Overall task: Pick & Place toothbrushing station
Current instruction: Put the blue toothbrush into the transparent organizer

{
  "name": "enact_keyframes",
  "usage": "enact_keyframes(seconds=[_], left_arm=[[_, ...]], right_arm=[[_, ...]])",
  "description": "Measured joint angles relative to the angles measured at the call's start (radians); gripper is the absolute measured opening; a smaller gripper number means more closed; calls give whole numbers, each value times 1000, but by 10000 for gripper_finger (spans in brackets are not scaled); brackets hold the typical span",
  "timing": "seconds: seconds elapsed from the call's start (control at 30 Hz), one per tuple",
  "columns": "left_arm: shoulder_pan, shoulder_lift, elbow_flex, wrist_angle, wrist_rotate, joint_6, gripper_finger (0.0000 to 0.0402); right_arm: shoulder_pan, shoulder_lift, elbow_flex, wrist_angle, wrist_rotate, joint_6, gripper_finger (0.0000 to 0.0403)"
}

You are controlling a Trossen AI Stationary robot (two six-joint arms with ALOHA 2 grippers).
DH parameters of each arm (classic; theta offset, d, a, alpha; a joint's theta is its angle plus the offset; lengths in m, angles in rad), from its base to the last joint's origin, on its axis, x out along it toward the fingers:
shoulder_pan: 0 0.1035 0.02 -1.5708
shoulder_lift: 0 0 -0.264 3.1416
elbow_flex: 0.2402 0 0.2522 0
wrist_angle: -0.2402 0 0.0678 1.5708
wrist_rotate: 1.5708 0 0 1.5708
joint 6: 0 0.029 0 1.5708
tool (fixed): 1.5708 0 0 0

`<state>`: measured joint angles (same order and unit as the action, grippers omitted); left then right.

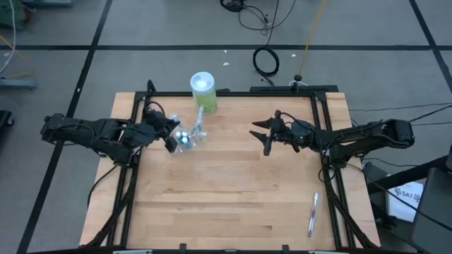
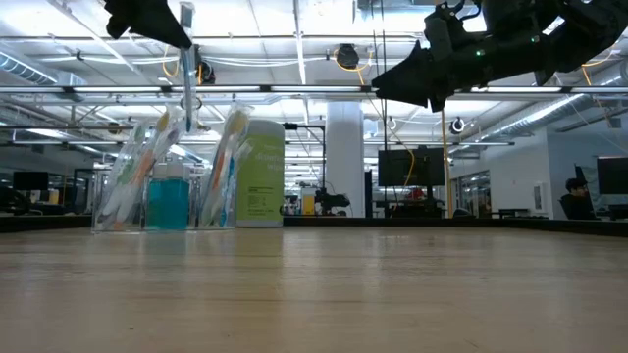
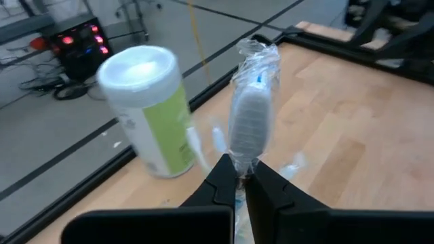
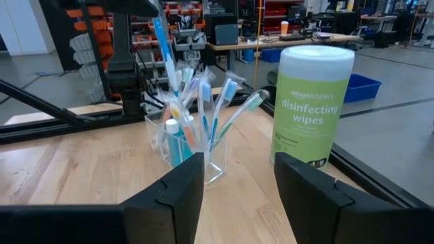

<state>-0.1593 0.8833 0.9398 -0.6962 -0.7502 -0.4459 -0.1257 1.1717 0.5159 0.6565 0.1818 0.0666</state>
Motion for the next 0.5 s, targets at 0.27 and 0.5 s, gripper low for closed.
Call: enact_keyframes(seconds=[0.27, 0.5], left_arm=[[0, 0, 0, 64, 67, 44, 6], [0, 0, 0, 11, 72, -20, 6]], right_arm=[[0, 0, 0, 21, 0, -8, 173], [0, 0, 0, 21, 0, -60, 173]])
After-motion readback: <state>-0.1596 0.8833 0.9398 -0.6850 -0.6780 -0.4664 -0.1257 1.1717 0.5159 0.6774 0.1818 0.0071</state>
